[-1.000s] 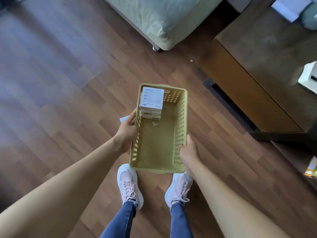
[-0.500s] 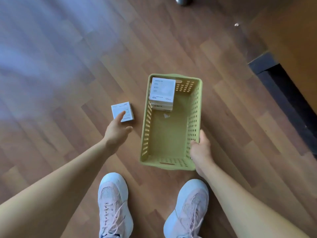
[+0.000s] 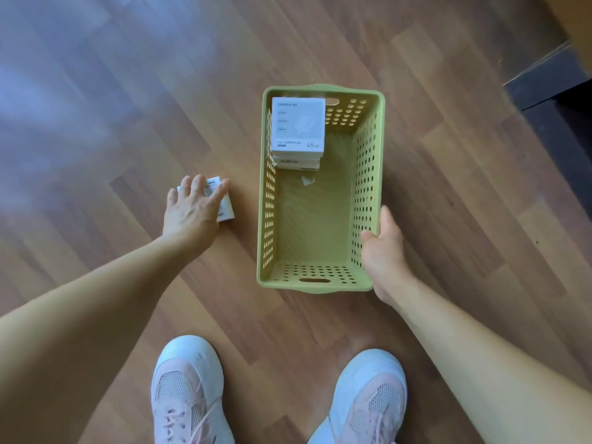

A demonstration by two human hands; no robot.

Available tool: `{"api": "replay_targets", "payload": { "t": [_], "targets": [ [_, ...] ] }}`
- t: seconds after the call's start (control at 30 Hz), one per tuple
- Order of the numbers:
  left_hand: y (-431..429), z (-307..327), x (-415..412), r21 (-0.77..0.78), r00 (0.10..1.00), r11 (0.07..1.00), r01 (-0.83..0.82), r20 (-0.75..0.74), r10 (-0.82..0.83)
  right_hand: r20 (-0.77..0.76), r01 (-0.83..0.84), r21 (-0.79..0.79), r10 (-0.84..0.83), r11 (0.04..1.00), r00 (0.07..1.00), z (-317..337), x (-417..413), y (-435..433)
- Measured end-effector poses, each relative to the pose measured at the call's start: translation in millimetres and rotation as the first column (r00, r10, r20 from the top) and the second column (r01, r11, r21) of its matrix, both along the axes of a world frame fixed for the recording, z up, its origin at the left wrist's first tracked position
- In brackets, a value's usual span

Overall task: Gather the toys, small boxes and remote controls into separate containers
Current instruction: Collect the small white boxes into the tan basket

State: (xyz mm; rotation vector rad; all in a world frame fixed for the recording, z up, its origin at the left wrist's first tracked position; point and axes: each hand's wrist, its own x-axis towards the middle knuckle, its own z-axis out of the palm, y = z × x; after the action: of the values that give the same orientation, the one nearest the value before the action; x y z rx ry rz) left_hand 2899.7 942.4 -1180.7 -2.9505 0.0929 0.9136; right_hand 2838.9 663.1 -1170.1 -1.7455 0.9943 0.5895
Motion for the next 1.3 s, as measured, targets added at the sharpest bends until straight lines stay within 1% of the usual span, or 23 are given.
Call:
{"api": "replay_targets", "payload": {
  "t": [0.03, 0.07, 0.1, 0.13, 0.17, 0.2, 0.23, 0.3, 0.37, 0.43, 0.5, 0.53, 0.73, 0.83, 0.9, 0.97, 1.03, 1.07, 1.1, 1.13, 1.17, 1.2, 1.3],
  "targets": [
    [0.6, 5.7, -0.6, -0.022, 0.998, 0.999, -0.033, 0.049, 0.034, -0.007, -0.003, 0.0, 0.003, 1.0, 1.0, 0.5, 0.7, 0.2],
    [-0.8, 15.2, -0.1, -0.08, 0.984, 0.988, -0.131, 0.11, 0.139, -0.014, -0.005, 0.0, 0.005, 1.0, 1.0, 0.9, 1.4, 0.5],
    [-4.7, 27.5, 1.4, -0.175, 0.946, 0.955, -0.24, 0.178, 0.27, -0.022, -0.006, 0.004, 0.006, 1.0, 1.0, 2.5, 2.6, 1.0],
    [-10.9, 42.0, 3.1, -0.293, 0.896, 0.911, -0.288, 0.252, 0.365, -0.026, 0.0, 0.01, 0.001, 1.0, 1.0, 3.7, 3.7, 2.0],
    [-21.5, 59.4, 2.8, -0.387, 0.86, 0.889, -0.244, 0.337, 0.382, -0.029, 0.01, 0.02, -0.009, 1.0, 1.0, 5.3, 4.0, 3.4],
    [-35.4, 78.3, 2.2, -0.443, 0.842, 0.888, -0.126, 0.425, 0.332, -0.029, 0.026, 0.035, -0.025, 0.999, 0.999, 8.1, 5.7, 5.9],
    [-51.4, 94.1, -0.5, -0.466, 0.841, 0.885, 0.011, 0.482, 0.244, -0.034, 0.036, 0.048, -0.035, 0.998, 0.999, 10.2, 6.5, 9.2],
    [-82.4, 101.8, -6.1, -0.432, 0.854, 0.861, 0.267, 0.521, -0.004, -0.036, 0.049, 0.063, -0.047, 0.997, 0.998, 12.3, 7.4, 15.3],
    [-111.2, 90.5, -8.1, -0.332, 0.845, 0.83, 0.448, 0.459, -0.273, -0.019, 0.052, 0.069, -0.051, 0.996, 0.999, 12.4, 6.7, 17.3],
    [-130.2, 69.0, -6.3, -0.227, 0.849, 0.825, 0.517, 0.262, -0.46, -0.015, 0.037, 0.073, -0.036, 0.997, 0.999, 11.4, 5.5, 16.0],
    [-139.2, 48.4, -1.8, -0.129, 0.835, 0.825, 0.55, 0.07, -0.545, -0.011, 0.02, 0.075, -0.019, 0.997, 1.0, 8.9, 4.4, 14.0],
    [-140.7, 41.6, 1.3, -0.097, 0.835, 0.83, 0.549, 0.027, -0.549, -0.006, 0.013, 0.069, -0.013, 0.998, 1.0, 6.6, 4.2, 13.1],
    [-141.8, 29.2, 8.1, -0.012, 0.885, 0.885, 0.466, -0.01, -0.466, 0.014, 0.017, 0.084, -0.018, 0.996, 1.0, 1.2, 2.5, 10.3],
    [-138.0, 46.8, 5.5, -0.094, 0.912, 0.908, 0.409, 0.076, -0.403, 0.028, 0.042, 0.093, -0.045, 0.995, 0.999, 9.3, 1.7, 11.7],
    [-130.3, 72.3, -1.7, -0.233, 0.95, 0.93, 0.283, 0.2, -0.239, 0.037, 0.07, 0.102, -0.074, 0.992, 0.997, 26.9, -0.6, 12.0],
    [-117.2, 100.8, -8.5, -0.385, 0.953, 0.921, 0.063, 0.296, 0.058, 0.018, 0.1, 0.114, -0.103, 0.988, 0.995, 50.0, -3.4, 11.8],
    [-102.4, 126.3, -14.1, -0.499, 0.923, 0.848, -0.177, 0.216, 0.32, 0.005, 0.12, 0.117, -0.121, 0.986, 0.993, 77.3, -3.2, 11.6],
    [-95.5, 137.3, -16.3, -0.553, 0.901, 0.774, -0.308, 0.093, 0.425, 0.007, 0.136, 0.119, -0.138, 0.983, 0.99, 91.9, -1.7, 12.2],
    [-88.5, 154.5, -15.9, -0.602, 0.856, 0.663, -0.446, -0.071, 0.512, 0.008, 0.145, 0.117, -0.147, 0.983, 0.989, 116.0, 3.3, 13.5],
    [-84.5, 171.6, -15.0, -0.638, 0.786, 0.519, -0.568, -0.237, 0.571, 0.012, 0.153, 0.112, -0.156, 0.982, 0.988, 135.9, 7.1, 15.6],
    [-82.1, 189.3, -14.5, -0.653, 0.707, 0.372, -0.66, -0.371, 0.602, 0.019, 0.156, 0.107, -0.159, 0.982, 0.987, 158.2, 10.4, 17.7],
    [-80.8, 207.4, -12.0, -0.662, 0.654, 0.261, -0.702, -0.455, 0.604, 0.023, 0.152, 0.11, -0.156, 0.982, 0.988, 178.7, 14.1, 19.5],
    [-79.1, 271.8, -2.0, -0.691, 0.619, 0.116, -0.714, -0.546, 0.564, 0.02, 0.151, 0.125, -0.155, 0.981, 0.988, 239.7, 23.1, 25.0]
  ]
}}
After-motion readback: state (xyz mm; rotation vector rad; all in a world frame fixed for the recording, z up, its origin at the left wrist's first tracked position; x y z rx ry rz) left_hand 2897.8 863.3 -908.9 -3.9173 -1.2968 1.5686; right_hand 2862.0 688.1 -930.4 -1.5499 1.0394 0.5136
